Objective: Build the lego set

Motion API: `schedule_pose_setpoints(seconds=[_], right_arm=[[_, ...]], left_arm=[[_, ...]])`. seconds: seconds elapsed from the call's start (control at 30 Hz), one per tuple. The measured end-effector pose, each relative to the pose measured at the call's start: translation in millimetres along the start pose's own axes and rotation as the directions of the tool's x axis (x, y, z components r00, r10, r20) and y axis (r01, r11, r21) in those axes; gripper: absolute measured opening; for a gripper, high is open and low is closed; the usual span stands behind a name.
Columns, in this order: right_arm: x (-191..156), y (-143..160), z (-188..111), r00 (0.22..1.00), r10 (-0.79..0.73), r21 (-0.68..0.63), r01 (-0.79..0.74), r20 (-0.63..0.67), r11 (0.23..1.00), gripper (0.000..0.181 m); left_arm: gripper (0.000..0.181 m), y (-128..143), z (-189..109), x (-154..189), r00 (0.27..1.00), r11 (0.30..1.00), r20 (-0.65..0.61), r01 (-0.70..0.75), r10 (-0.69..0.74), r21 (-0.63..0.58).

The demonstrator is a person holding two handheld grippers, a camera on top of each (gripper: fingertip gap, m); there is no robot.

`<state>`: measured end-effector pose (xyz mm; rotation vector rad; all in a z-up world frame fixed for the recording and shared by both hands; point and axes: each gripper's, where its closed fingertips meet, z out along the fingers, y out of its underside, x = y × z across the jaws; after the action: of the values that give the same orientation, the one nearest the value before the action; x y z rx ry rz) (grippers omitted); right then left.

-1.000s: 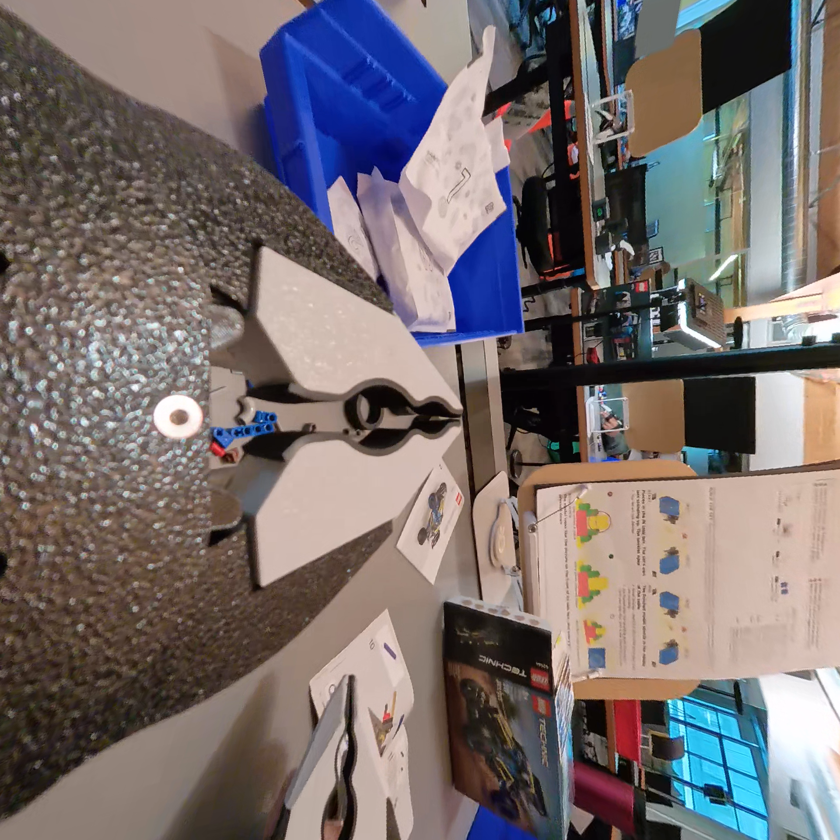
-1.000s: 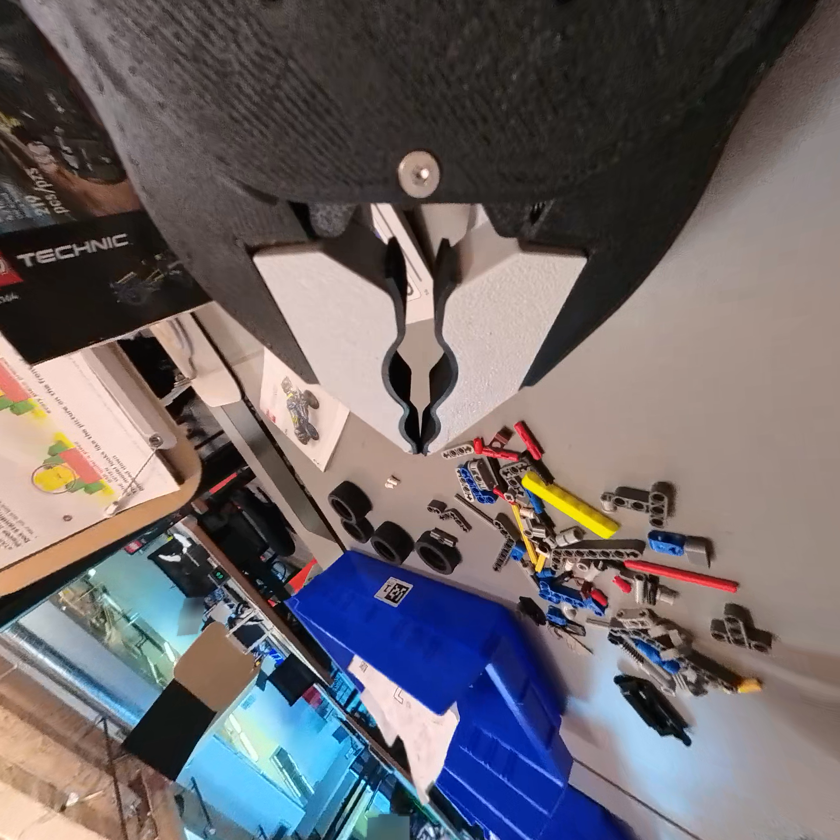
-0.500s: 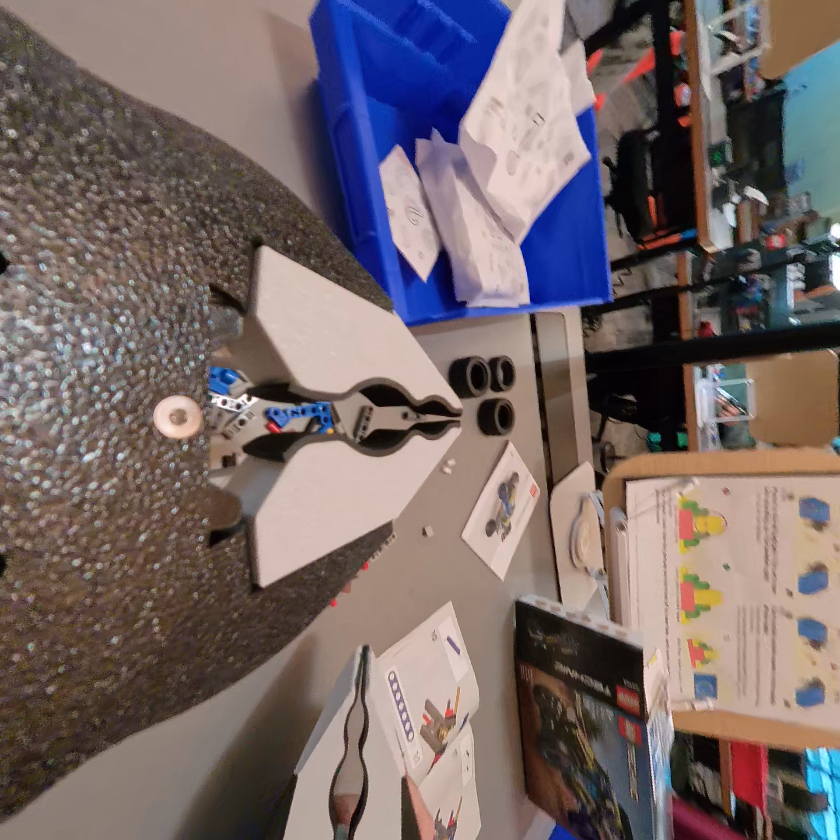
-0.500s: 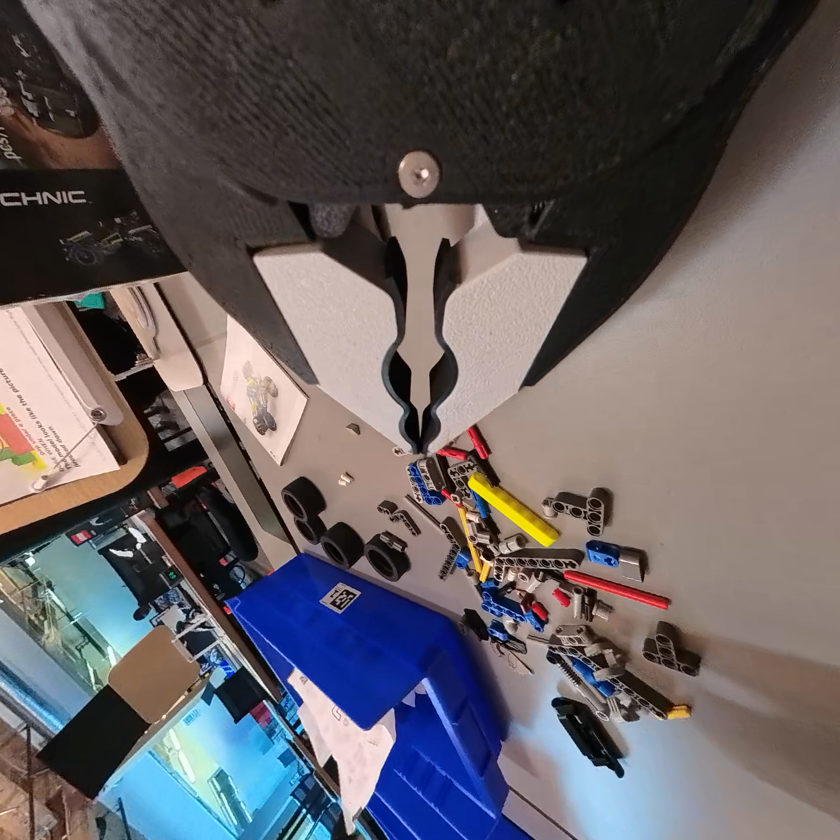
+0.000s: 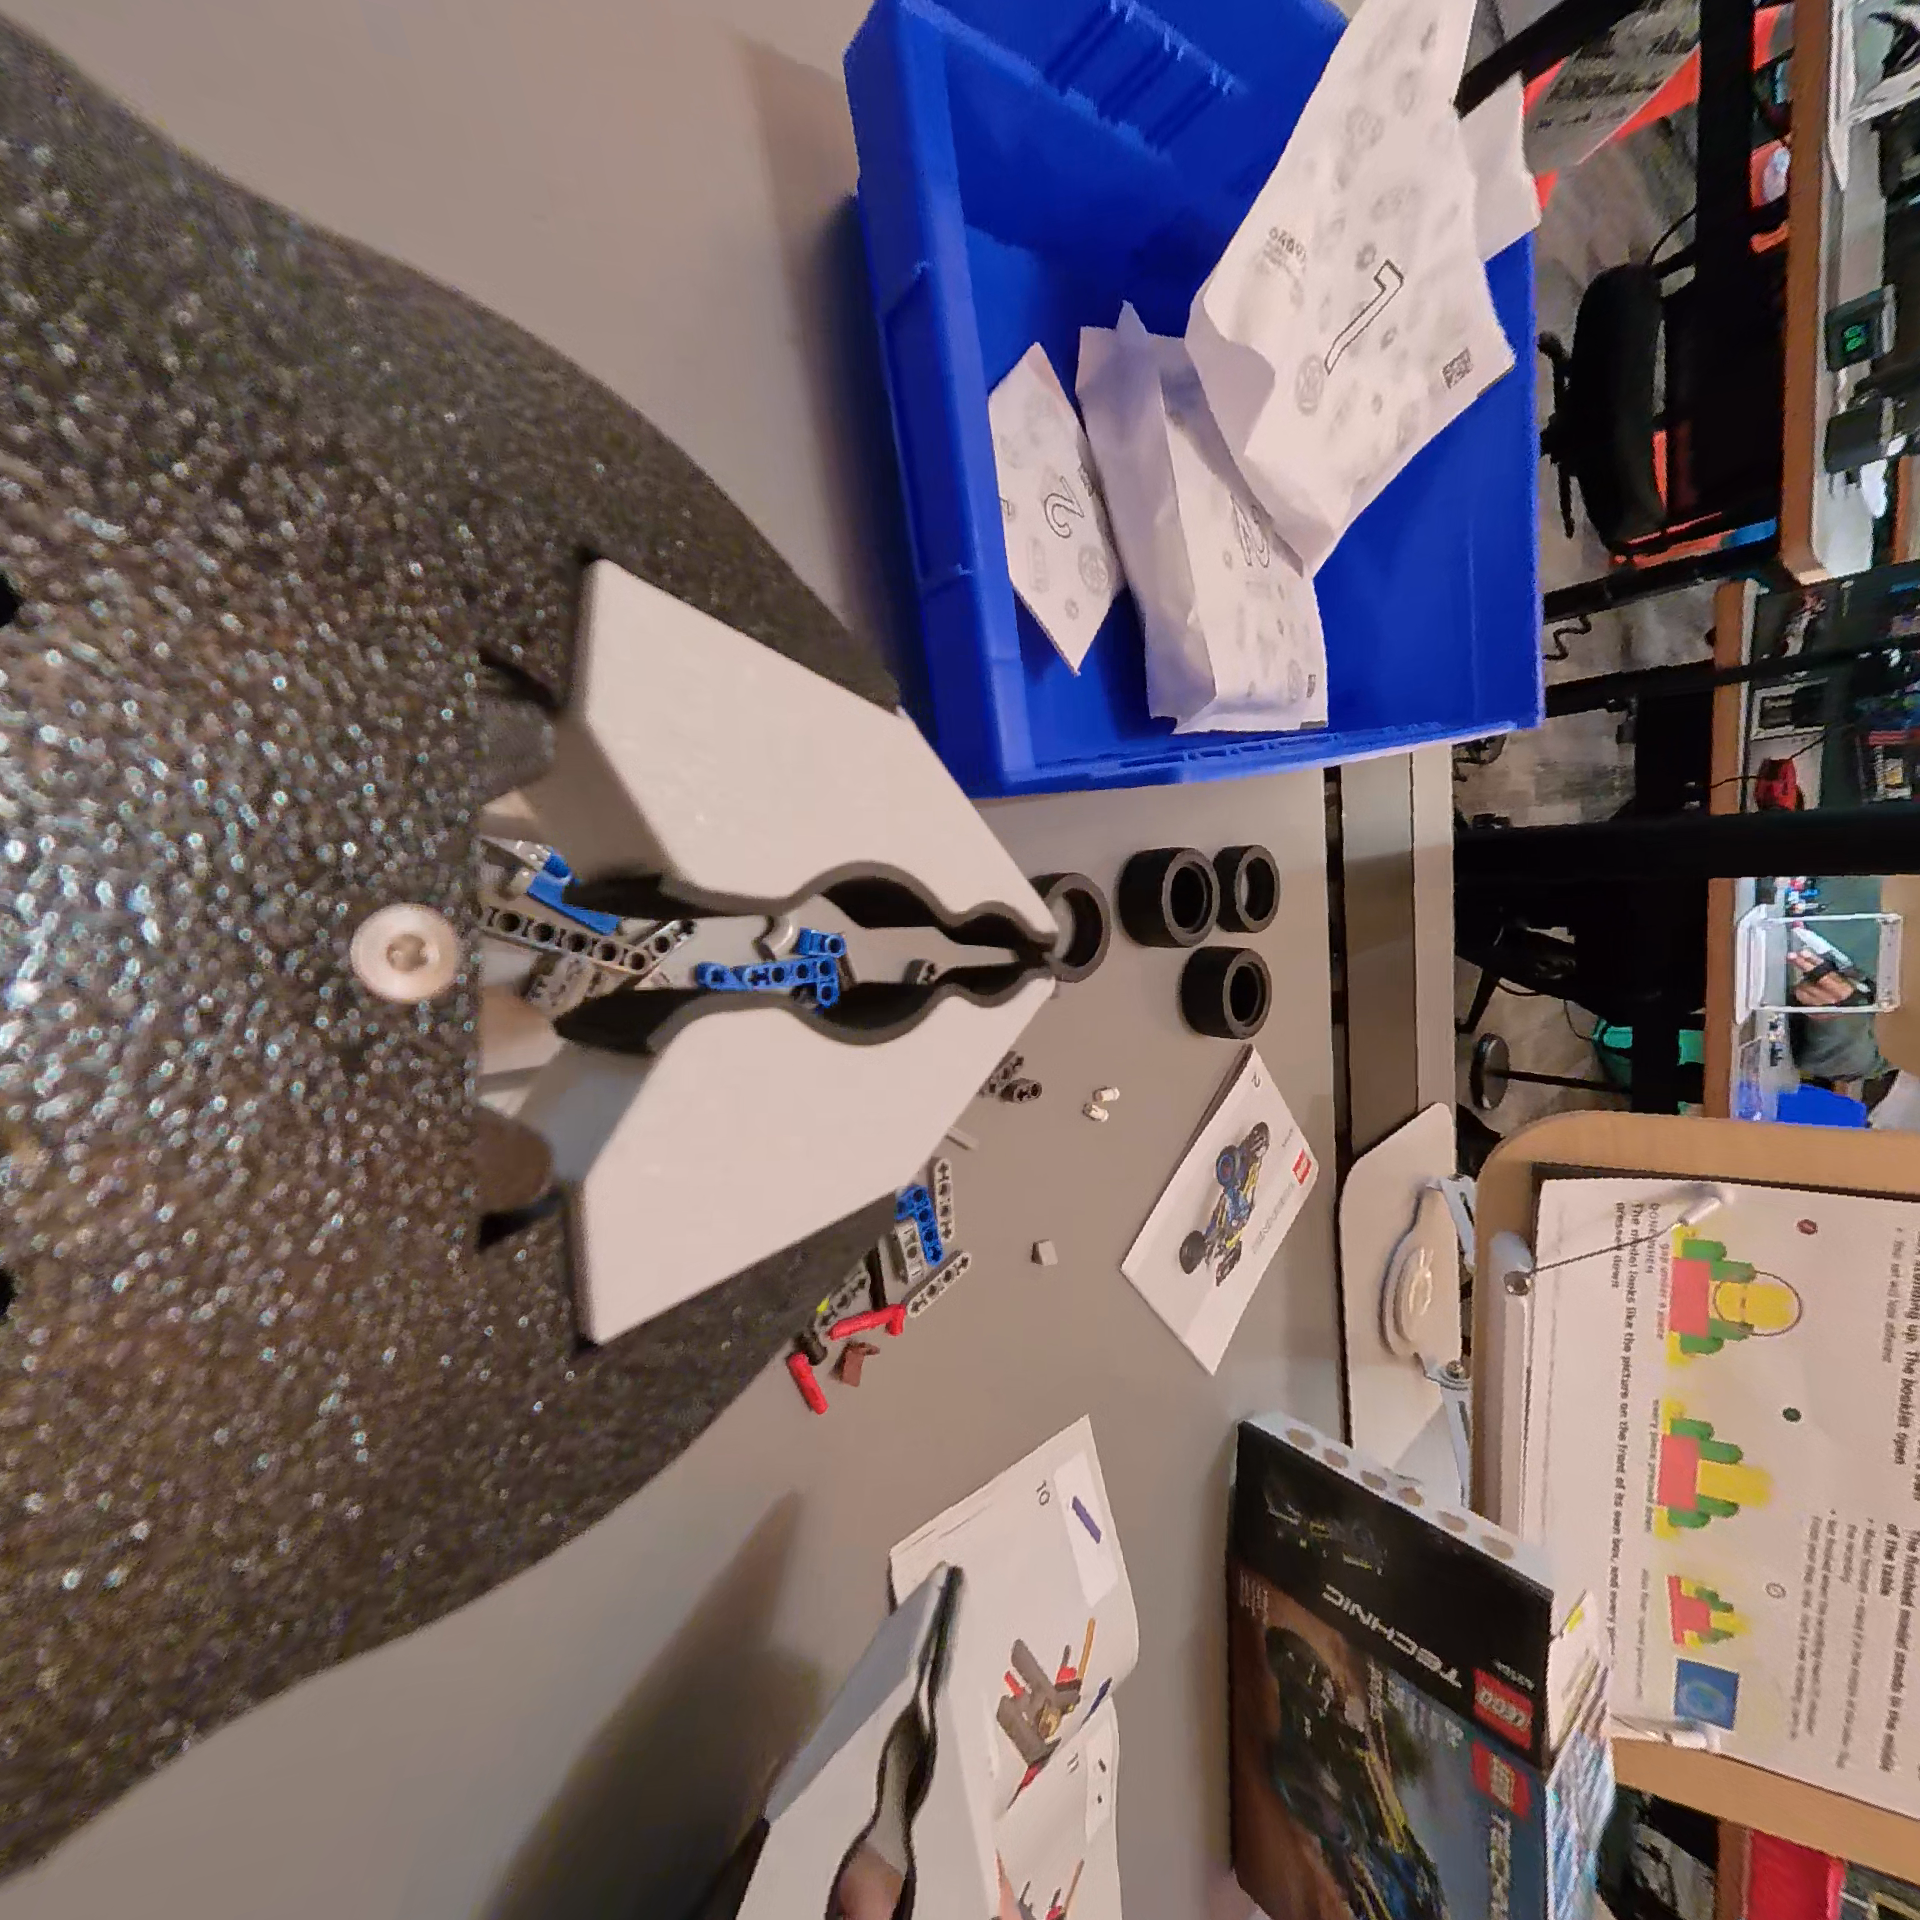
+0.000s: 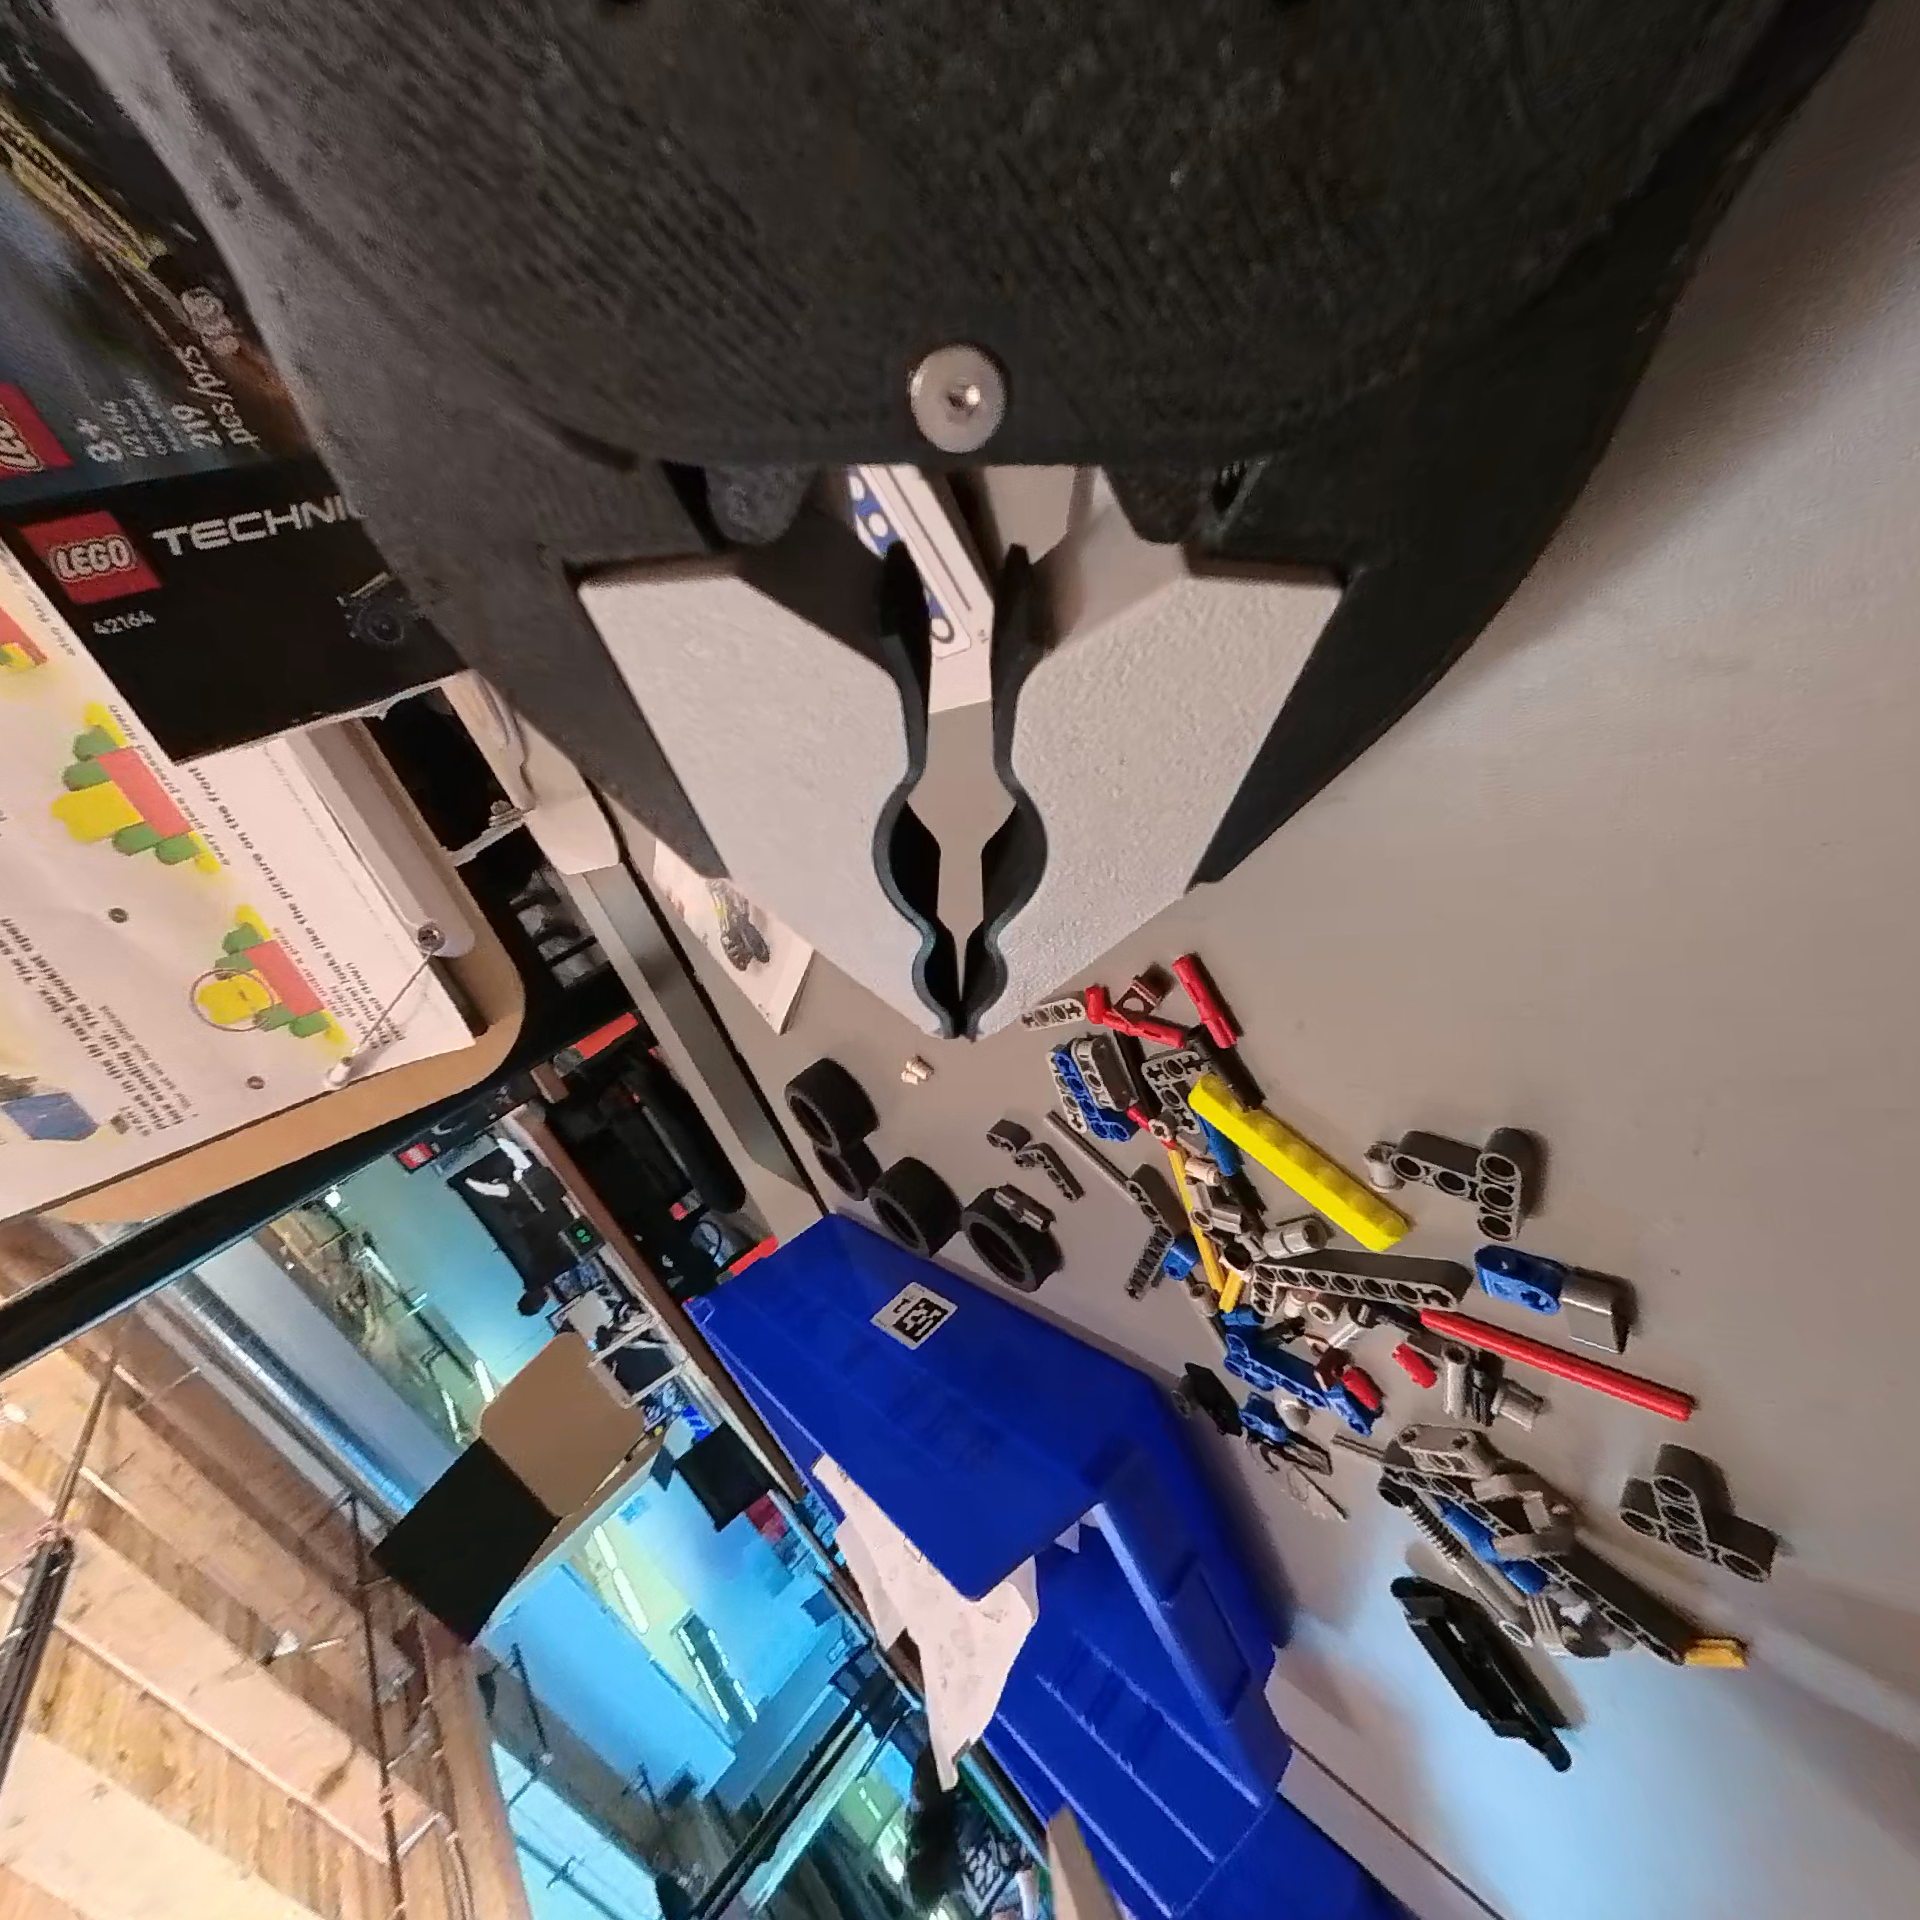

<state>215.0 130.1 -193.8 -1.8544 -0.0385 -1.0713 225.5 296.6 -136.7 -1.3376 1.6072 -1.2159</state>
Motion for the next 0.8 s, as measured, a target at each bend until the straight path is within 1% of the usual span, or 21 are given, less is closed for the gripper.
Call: schedule_pose_setpoints(seconds=[0.07,0.17,0.33,0.43,0.53,0.6,0.7,0.8], right_arm=[[0.9,-0.6,-0.5,1.000,-0.006,0.009,0.006,-0.004,1.000,0.000],[1.0,-0.6,-0.2,1.000,-0.020,0.018,0.020,-0.008,1.000,0.000],[-3.3,0.3,0.7,0.999,-0.040,0.015,0.040,0.013,0.999,0.000],[-3.6,0.5,0.9,0.999,-0.040,0.015,0.039,0.015,0.999,0.000],[-5.1,1.2,1.5,0.999,-0.044,0.010,0.044,0.023,0.999,0.000],[-5.7,0.9,1.3,0.999,-0.049,0.012,0.049,0.023,0.999,0.000],[-6.1,1.2,1.5,0.998,-0.049,0.010,0.049,0.027,0.999,0.000],[-6.9,2.1,1.6,0.998,-0.053,0.005,0.053,0.032,0.999,0.000]], left_arm=[[0.000,6.4,2.3,1.6,1.000,0.999,-0.017,-0.009,0.008,-0.036],[0.000,24.5,2.9,5.9,0.996,0.988,-0.073,-0.056,0.046,-0.145],[0.004,58.4,-8.0,19.4,0.977,0.928,-0.202,-0.135,0.067,-0.347],[0.004,75.4,-15.9,30.7,0.962,0.876,-0.267,-0.182,0.064,-0.447],[0.007,101.4,-23.6,37.9,0.942,0.773,-0.315,-0.287,0.120,-0.566],[0.012,116.0,-24.5,43.6,0.923,0.713,-0.358,-0.344,0.139,-0.611],[0.020,127.6,-19.8,47.1,0.917,0.672,-0.374,-0.365,0.139,-0.644],[0.025,130.5,-15.6,42.1,0.930,0.655,-0.332,-0.348,0.154,-0.670]])
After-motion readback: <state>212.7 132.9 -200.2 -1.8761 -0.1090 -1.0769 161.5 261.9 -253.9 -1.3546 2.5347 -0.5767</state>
